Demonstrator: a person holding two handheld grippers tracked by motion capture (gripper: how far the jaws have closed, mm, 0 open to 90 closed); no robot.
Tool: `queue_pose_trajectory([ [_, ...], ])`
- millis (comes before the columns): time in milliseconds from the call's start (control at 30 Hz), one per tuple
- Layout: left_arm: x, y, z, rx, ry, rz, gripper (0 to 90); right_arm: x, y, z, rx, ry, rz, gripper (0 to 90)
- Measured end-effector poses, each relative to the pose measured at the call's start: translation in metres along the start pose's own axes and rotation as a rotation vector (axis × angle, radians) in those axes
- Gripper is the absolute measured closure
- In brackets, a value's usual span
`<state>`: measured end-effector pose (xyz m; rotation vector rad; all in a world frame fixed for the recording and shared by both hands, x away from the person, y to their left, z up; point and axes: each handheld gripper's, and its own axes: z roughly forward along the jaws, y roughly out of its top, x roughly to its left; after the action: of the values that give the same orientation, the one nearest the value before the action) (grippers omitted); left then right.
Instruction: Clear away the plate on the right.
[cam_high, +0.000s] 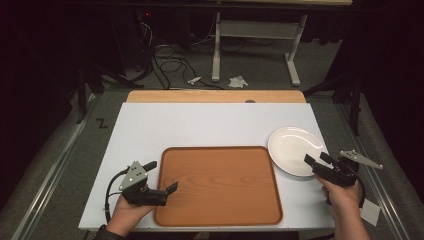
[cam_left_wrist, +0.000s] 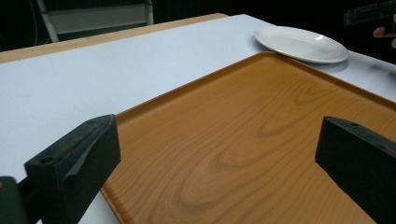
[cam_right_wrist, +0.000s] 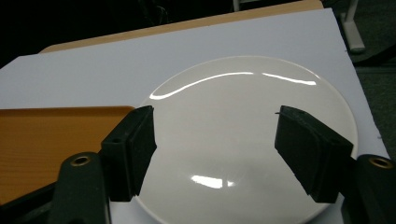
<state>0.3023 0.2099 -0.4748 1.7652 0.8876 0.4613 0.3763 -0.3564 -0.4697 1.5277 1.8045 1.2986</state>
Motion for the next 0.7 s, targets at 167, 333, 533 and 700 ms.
queue_pose_trajectory([
  [167,-0.004,0.000,0.005,0.016,-0.013,0.012,0.7,-0.006,-0.011,-0.007,0.007,0.019,0.041,30.3],
  [333,-0.004,-0.001,0.006,0.020,-0.018,0.015,0.9,-0.013,-0.014,-0.011,-0.003,0.015,0.084,30.9],
  [533,-0.004,-0.001,0.007,0.022,-0.022,0.013,1.1,-0.020,-0.017,-0.013,0.035,-0.042,0.161,33.5],
  [700,-0.005,-0.001,0.006,0.014,-0.023,0.012,1.2,-0.029,-0.018,-0.016,0.084,-0.015,0.307,38.6],
])
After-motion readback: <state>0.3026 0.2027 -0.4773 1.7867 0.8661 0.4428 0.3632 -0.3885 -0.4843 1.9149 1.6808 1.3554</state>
